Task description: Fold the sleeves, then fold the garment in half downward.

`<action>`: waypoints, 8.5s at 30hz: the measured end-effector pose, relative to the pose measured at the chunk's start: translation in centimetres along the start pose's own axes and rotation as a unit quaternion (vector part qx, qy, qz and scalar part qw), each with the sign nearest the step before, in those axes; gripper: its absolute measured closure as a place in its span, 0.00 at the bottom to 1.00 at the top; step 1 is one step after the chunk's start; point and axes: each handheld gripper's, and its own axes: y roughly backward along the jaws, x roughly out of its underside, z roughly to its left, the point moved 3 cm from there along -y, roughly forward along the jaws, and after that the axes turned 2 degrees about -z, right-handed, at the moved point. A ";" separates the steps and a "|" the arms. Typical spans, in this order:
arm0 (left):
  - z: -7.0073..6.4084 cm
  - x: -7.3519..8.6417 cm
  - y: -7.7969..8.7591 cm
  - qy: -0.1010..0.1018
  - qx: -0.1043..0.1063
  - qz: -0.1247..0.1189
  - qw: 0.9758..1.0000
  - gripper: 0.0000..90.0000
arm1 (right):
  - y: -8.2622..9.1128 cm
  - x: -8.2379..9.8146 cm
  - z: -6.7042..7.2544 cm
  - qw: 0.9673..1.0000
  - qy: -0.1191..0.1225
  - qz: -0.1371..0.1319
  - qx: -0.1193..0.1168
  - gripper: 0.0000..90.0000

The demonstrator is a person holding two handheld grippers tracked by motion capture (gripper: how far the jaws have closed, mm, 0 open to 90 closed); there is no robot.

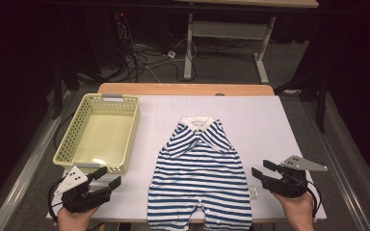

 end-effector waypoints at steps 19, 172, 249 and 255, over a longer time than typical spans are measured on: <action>0.0 0.0 0.0 0.001 -0.002 -0.001 1.000 0.36 | 2.2 2.0 -0.5 1.000 -0.011 -0.016 0.008 0.44; -6.5 -3.8 -12.2 -0.086 0.084 0.055 0.991 0.43 | -1.7 1.2 0.5 1.000 -0.012 -0.010 -0.017 0.49; -3.1 -10.9 -27.1 -0.061 -0.016 0.238 0.969 0.39 | -16.2 -6.4 -4.4 0.991 -0.053 0.123 0.001 0.63; -3.3 -11.1 -27.6 -0.064 -0.019 0.242 0.968 0.38 | -16.5 -6.3 -4.6 0.990 -0.055 0.128 0.008 0.62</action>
